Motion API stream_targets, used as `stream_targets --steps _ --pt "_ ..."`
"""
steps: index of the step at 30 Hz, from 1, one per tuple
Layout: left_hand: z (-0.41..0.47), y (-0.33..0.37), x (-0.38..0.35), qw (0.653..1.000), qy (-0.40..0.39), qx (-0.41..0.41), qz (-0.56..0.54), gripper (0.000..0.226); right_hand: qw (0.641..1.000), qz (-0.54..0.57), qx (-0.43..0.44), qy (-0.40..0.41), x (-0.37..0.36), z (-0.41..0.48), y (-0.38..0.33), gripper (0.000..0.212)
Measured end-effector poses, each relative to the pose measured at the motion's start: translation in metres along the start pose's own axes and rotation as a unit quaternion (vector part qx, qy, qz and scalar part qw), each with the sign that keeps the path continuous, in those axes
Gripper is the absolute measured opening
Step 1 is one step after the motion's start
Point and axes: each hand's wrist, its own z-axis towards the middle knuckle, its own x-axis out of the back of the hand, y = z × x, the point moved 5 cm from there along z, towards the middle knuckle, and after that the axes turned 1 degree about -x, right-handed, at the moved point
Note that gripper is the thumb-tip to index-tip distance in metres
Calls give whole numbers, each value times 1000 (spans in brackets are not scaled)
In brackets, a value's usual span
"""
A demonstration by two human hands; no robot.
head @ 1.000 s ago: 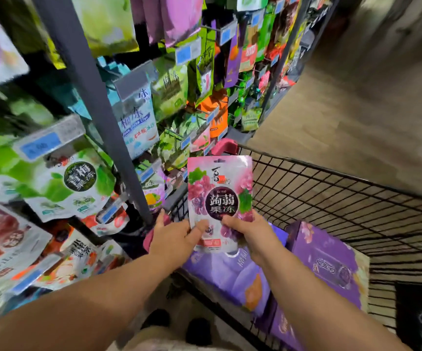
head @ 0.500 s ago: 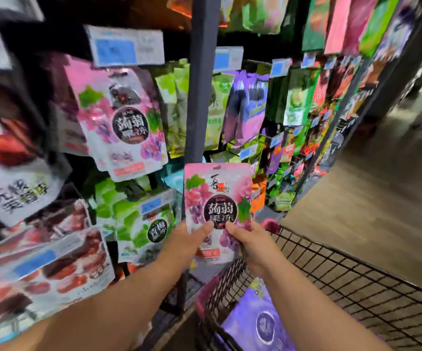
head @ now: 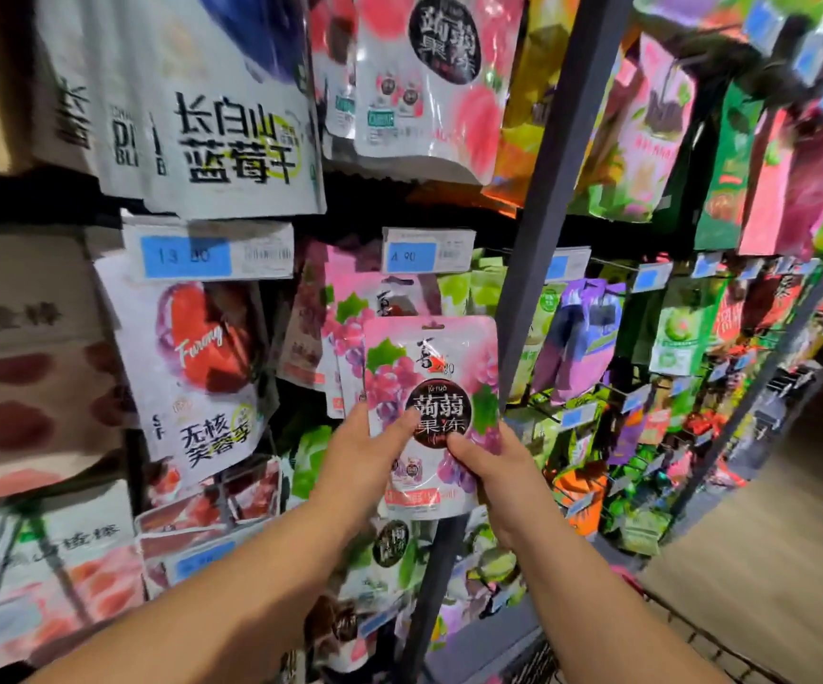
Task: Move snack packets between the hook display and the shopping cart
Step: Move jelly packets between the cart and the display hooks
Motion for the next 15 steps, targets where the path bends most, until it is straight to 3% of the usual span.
stream_targets --steps 6,10,15 --pt "34 43 24 990 101 -90 31 20 1000 29 11 -3 -21 25 -18 24" --pt "48 64 32 982 125 -129 57 11 1000 10 27 -10 -28 32 -29 19" --pt "65 83 36 960 165 -160 160 31 1000 20 22 -6 -24 41 -29 12"
